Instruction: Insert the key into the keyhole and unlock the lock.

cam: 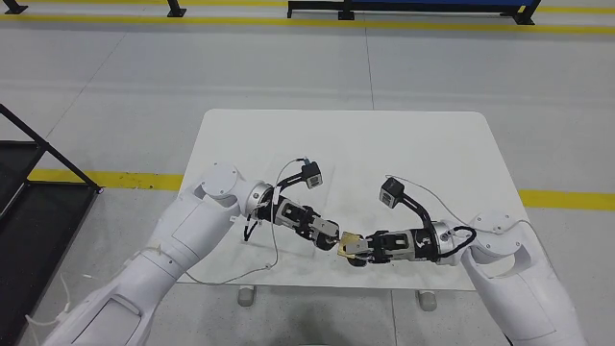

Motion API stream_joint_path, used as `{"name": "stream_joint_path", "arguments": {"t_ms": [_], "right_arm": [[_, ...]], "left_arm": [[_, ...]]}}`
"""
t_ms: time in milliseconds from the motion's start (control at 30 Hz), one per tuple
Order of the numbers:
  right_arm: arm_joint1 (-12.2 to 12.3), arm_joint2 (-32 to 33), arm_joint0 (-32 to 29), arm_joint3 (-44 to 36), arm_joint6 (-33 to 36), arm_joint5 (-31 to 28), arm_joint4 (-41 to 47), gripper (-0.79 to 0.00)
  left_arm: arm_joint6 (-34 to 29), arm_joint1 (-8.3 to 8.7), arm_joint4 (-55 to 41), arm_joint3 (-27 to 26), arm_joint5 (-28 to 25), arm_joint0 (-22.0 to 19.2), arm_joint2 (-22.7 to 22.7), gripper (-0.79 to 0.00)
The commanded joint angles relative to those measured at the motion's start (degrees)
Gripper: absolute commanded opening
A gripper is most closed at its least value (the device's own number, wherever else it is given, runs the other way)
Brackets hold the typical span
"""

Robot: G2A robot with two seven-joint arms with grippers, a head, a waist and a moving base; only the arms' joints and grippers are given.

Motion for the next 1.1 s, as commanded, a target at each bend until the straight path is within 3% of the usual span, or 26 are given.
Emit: {"name": "stream_joint_path", "arguments": {"t_ms": [0, 333, 533, 700, 1067], "right_arm": [[0.1, 0.0, 0.0, 0.0, -0.1, -0.1, 0.1, -0.785], [0.5, 0.6, 0.0, 0.3, -0.6, -0.8, 0.1, -0.785], [0.8, 0.8, -0.1, 0.0, -1.4, -1.2, -0.8, -0.785], [0.9, 0.8, -0.2, -0.1, -1.5, -2.0, -1.2, -0.785], [0.9, 0.8, -0.2, -0.1, -1.5, -2.0, -1.2, -0.785]], "left_arm": [[0.0, 0.11, 0.2, -0.1, -0.1, 0.1, -0.4, 0.000], [-0.6, 0.80, -0.8, -0.6, 2.4, 1.5, -2.4, 0.000], [1.3, 1.06, -1.6, 0.7, 11.4, 1.0, -2.8, 0.000], [3.3, 1.46, -1.9, 1.5, 22.5, 0.6, -3.1, 0.000], [3.3, 1.46, -1.9, 1.5, 22.5, 0.6, -3.1, 0.000]]}}
